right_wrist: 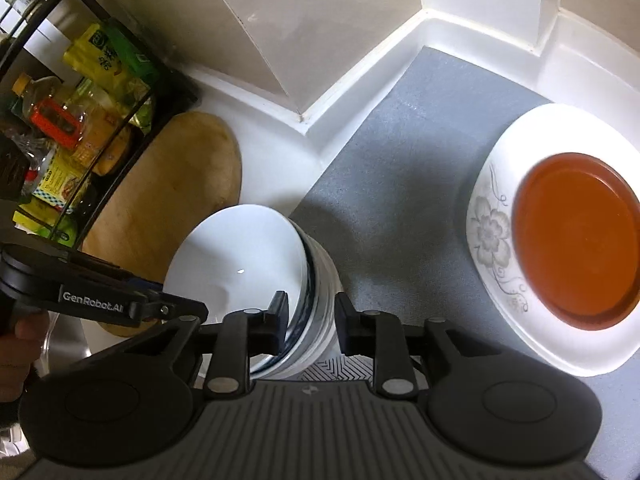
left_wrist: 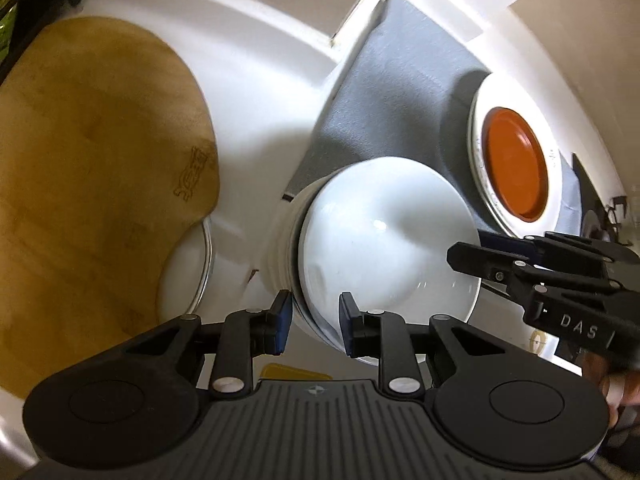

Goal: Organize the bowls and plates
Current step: 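Carry the bowl stack with both grippers over the brown-topped plate stack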

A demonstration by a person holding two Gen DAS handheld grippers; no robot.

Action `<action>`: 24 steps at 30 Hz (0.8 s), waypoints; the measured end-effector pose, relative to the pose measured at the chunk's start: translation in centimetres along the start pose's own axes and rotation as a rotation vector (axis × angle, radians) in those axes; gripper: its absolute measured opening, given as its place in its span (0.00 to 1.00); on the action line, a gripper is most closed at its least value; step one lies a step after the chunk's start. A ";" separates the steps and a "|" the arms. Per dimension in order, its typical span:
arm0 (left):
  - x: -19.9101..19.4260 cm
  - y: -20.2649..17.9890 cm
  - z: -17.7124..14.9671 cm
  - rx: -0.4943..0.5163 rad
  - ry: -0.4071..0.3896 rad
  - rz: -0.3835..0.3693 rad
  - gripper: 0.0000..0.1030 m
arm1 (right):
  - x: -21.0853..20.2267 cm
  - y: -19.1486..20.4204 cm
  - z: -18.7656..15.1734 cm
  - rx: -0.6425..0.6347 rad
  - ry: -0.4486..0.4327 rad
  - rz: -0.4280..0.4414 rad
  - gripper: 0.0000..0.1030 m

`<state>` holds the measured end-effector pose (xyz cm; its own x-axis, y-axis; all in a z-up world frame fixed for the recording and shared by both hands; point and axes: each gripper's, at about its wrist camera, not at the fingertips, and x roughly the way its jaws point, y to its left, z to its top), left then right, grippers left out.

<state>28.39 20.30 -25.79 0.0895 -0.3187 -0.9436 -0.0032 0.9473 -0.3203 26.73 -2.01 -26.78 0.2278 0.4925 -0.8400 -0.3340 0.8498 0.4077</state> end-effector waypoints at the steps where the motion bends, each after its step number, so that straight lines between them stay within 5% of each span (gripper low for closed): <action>1: 0.4 0.4 0.0 0.005 -0.001 -0.010 0.25 | 0.1 -0.2 -0.2 0.009 0.004 0.022 0.20; 7: 1.3 3.3 -0.3 -0.085 0.003 -0.136 0.32 | 0.3 -0.5 -0.6 0.023 -0.020 0.045 0.21; 15: 1.5 4.2 -0.8 -0.109 -0.080 -0.116 0.48 | 1.2 -2.0 -0.9 0.140 -0.005 0.105 0.33; 24: 4.0 4.9 -0.9 -0.176 -0.058 -0.203 0.53 | 3.7 -3.5 -1.9 0.283 0.021 0.152 0.51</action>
<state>27.79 23.69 -31.19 0.1629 -0.4946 -0.8537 -0.1517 0.8424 -0.5170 26.98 -3.57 -31.99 0.1752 0.6163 -0.7677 -0.0941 0.7867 0.6101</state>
